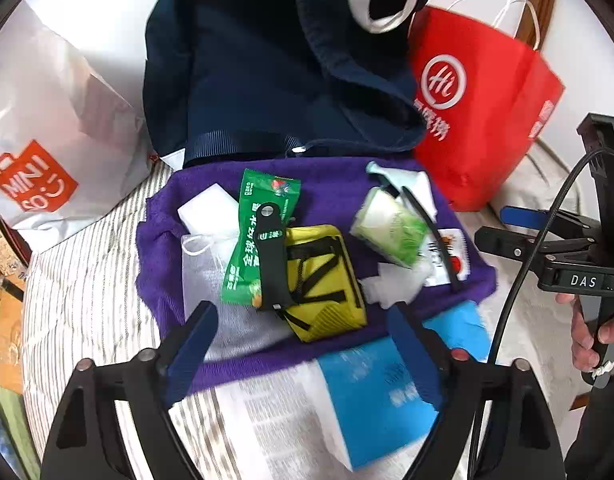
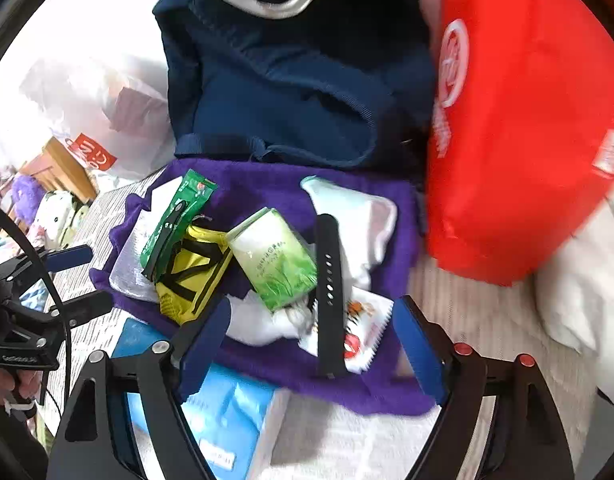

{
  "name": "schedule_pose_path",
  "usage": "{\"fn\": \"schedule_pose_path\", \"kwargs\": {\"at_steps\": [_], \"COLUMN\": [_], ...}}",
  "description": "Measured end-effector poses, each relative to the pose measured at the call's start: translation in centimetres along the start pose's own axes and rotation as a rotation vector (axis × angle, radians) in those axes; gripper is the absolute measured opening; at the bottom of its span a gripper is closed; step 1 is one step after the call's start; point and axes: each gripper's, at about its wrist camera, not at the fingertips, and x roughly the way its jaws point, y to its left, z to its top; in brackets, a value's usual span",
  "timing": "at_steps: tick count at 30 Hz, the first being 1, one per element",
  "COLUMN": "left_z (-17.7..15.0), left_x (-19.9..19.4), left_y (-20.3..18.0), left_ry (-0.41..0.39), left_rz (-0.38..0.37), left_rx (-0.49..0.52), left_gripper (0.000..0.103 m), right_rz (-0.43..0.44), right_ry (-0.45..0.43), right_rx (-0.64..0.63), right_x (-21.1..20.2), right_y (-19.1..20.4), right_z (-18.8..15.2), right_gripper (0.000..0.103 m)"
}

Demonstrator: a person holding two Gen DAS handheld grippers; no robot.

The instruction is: Organize soft objects

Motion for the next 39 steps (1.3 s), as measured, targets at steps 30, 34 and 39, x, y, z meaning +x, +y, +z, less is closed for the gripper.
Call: {"fn": "schedule_pose_path", "kwargs": {"at_steps": [30, 34, 39], "left_z": [-7.9, -8.3, -8.3], "left_x": [-13.4, -14.2, -15.0], "left_y": [-5.0, -5.2, -5.5], "left_ry": [-0.148, -0.162, -0.174], "left_rz": [0.107, 0.136, 0.154], "left_rx": [-0.101, -0.103, -0.094], "left_gripper": [0.103, 0.103, 0.103], "right_rz": [-0.157, -0.156, -0.159], "right_ry": [-0.072, -0.06, -0.058], "right_rx": [0.154, 0.152, 0.151], "right_x": [-14.7, -15.0, -15.4], "right_y": [0.2, 0.6, 1.1], "right_z": [-11.6, -12.3, -12.6], "right_gripper": [0.103, 0.103, 0.103]}}
